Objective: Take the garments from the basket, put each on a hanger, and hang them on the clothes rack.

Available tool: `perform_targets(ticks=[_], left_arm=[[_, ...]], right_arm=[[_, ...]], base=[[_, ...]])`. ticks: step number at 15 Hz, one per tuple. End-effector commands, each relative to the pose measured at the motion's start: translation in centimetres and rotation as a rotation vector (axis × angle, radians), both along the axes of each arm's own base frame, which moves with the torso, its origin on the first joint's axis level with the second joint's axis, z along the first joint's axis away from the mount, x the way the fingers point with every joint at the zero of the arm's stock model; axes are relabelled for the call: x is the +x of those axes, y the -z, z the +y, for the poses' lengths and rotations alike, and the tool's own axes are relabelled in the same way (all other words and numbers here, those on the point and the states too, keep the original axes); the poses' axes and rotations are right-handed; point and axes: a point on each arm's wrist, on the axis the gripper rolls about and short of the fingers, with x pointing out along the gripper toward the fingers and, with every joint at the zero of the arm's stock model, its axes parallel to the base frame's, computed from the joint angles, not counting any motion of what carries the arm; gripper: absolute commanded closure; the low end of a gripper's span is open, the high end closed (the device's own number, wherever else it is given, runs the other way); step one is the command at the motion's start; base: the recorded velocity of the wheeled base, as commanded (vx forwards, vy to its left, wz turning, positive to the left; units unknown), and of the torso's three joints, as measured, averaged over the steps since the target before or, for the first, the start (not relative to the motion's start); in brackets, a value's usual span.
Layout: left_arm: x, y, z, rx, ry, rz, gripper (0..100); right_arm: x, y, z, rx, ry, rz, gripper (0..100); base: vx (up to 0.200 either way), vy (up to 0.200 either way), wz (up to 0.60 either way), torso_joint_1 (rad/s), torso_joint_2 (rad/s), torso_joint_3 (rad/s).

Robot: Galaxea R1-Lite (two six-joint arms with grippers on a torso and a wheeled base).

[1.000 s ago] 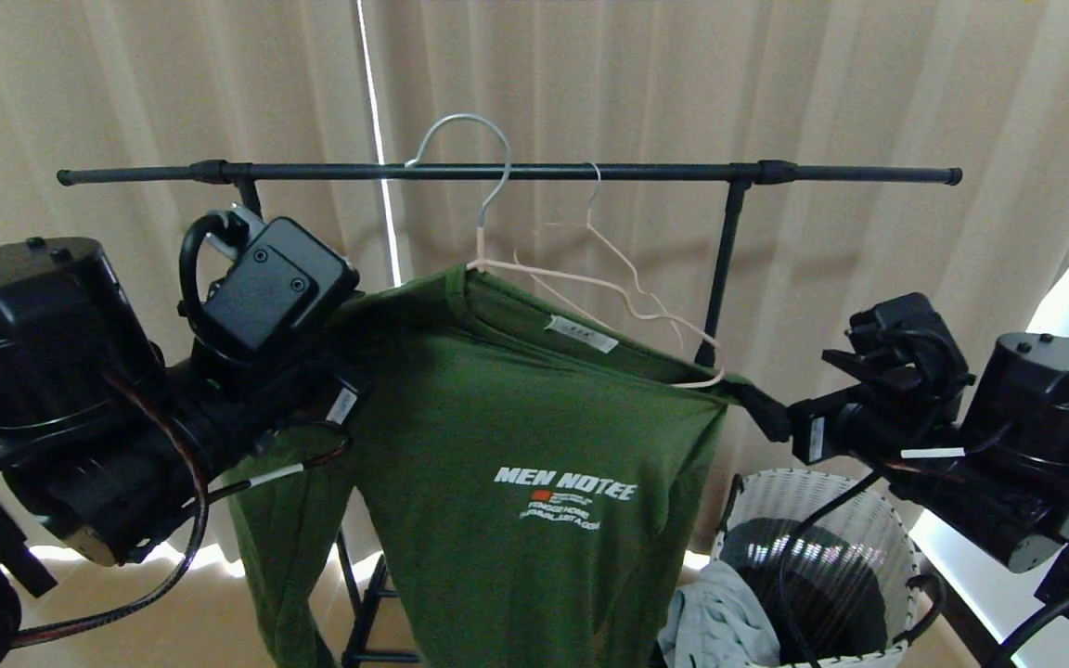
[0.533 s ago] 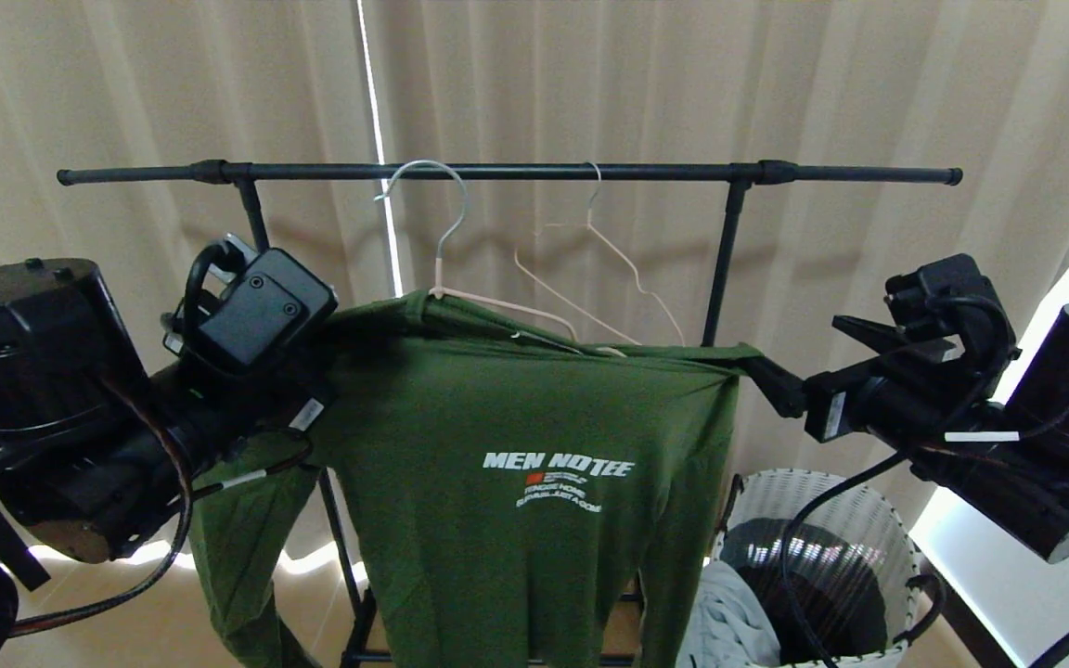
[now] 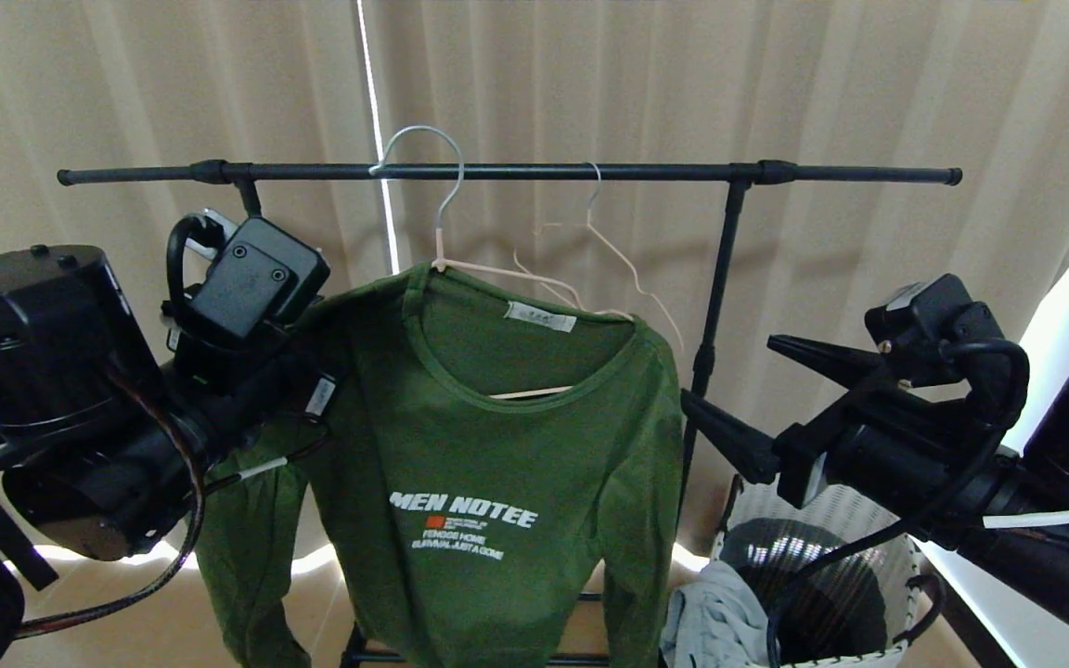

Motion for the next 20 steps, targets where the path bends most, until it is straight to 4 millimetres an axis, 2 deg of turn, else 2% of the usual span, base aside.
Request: perform_targets(ticks=[1,5,8,11,14,20], left_arm=[[0.0,0.0,-0.3,-0.009,0.013,0.002,100],[-0.1,0.1,-0.6,-0.023,0.031,0.006,100],[-0.3,0.2,-1.2,-0.021,0.051,0.01,100],[-0.4,0.1,-1.5,-0.021,0.068,0.009,100],[-0.5,0.1,-1.7,-0.022,0.076,0.008,100],[-1.2,0.2,-3.5,-0.014,0.137,0.013,100]], right_arm=[[-0.3,-0.6,0.1,-0.013,-0.023,-0.037,0],[0.3,-1.9,0.6,-0.073,-0.077,-0.118,0],[2.0,-2.6,2.1,-0.116,-0.099,-0.16,0],[2.9,-3.5,2.8,-0.131,-0.099,-0.193,0],[3.4,-3.4,3.2,-0.144,-0.101,-0.176,0],[4.9,-3.5,4.3,-0.173,-0.101,-0.202,0]], base=[[0.0,0.0,0.0,0.0,0.0,0.0],[0.0,0.0,0.0,0.0,0.0,0.0],[0.0,0.0,0.0,0.0,0.0,0.0],[0.0,0.0,0.0,0.0,0.0,0.0],[0.0,0.0,0.0,0.0,0.0,0.0],[0.0,0.0,0.0,0.0,0.0,0.0]])
